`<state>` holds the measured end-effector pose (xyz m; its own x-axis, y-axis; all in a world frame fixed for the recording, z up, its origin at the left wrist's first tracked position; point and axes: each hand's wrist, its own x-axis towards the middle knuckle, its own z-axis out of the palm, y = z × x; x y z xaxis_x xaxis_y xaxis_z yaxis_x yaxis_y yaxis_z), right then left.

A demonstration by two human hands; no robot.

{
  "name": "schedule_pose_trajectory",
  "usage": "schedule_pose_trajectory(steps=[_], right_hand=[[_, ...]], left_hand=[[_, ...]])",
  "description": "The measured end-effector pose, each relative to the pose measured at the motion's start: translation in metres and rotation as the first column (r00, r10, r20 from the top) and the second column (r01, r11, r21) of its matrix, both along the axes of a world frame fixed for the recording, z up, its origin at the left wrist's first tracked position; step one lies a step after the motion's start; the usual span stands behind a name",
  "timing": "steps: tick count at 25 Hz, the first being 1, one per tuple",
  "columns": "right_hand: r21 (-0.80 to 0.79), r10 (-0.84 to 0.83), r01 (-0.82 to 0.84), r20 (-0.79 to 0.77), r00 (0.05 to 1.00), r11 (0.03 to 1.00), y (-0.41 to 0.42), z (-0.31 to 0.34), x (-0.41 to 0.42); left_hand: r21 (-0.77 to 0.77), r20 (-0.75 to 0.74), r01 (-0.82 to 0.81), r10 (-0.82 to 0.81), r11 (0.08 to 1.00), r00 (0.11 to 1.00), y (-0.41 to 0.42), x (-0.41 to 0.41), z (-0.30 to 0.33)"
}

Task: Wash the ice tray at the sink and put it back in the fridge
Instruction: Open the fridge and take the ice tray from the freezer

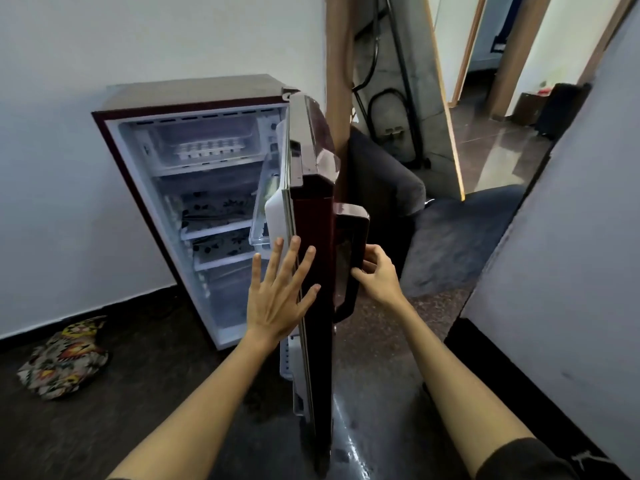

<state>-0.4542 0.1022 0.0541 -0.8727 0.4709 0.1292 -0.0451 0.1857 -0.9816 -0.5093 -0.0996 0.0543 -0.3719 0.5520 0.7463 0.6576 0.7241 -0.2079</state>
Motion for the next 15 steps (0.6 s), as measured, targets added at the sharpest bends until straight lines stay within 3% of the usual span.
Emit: schedule_pose_trajectory(steps=[7, 15], right_hand=[[0.026, -0.044, 0.045, -0.015, 0.999, 0.999, 0.097, -0.005, 0.011], [0.117, -0.095, 0.095, -0.005, 0.995, 0.989, 0.180, -0.001, 0.010]], left_hand=[[-0.013, -0.115, 0.015, -0.017, 1.000, 0.993, 0.104, 0.022, -0.007], [-0.011, -0.081, 0.052, -0.053, 0.999, 0.995, 0.202, 0.039, -0.003]])
